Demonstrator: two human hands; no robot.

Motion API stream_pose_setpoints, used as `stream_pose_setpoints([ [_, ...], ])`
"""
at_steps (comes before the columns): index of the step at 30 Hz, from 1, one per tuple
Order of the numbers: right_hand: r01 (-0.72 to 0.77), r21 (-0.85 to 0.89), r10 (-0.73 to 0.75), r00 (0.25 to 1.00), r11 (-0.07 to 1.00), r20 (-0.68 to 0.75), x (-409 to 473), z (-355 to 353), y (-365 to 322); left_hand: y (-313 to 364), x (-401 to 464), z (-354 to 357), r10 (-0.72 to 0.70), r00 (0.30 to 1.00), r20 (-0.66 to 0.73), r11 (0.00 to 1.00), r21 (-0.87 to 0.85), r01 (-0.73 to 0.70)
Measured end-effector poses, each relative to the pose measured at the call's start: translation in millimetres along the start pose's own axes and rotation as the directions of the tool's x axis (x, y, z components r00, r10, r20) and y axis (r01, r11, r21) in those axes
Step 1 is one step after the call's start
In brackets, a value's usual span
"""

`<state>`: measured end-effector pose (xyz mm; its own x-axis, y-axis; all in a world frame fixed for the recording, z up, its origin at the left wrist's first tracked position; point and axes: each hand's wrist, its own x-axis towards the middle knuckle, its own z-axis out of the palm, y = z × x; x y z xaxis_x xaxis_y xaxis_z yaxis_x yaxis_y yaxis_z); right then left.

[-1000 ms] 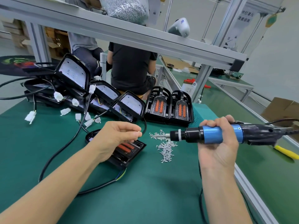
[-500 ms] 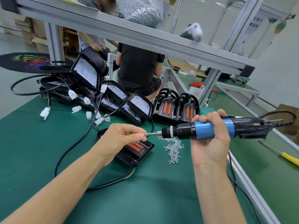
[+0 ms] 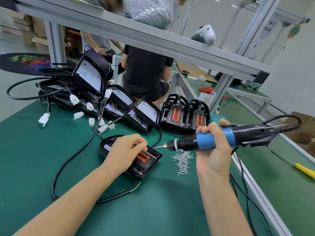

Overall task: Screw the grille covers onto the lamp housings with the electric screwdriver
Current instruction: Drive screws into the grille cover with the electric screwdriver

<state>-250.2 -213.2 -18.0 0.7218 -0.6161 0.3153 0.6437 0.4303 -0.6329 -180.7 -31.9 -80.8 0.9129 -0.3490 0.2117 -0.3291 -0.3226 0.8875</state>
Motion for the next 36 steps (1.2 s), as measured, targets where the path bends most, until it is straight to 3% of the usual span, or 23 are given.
stream_pose_setpoints([
  [8,0.006,-0.122,-0.005,1.000,0.993,0.009,4,-12,17,-18,-13,4,0.065,0.997,0.052,0.995,0.075,-0.068],
  [14,0.023,-0.214,-0.010,0.998,0.977,0.060,5,-11,26,-14,-4,4,0.058,0.995,0.082,0.971,0.227,-0.075],
  [19,0.019,-0.242,-0.008,0.999,0.970,0.047,7,-12,29,-7,3,5,0.120,0.991,0.054,0.874,0.467,-0.131],
  [28,0.000,-0.310,0.010,1.000,0.951,0.029,8,-17,36,-6,14,10,0.103,0.990,0.094,0.822,0.552,-0.138],
  [32,0.004,-0.289,-0.003,1.000,0.957,0.006,9,-19,36,-9,19,11,0.108,0.989,0.104,0.814,0.562,-0.148],
  [36,0.015,-0.143,-0.031,0.993,0.990,-0.112,12,-29,26,-10,24,11,0.108,0.987,0.118,0.802,0.576,-0.157],
])
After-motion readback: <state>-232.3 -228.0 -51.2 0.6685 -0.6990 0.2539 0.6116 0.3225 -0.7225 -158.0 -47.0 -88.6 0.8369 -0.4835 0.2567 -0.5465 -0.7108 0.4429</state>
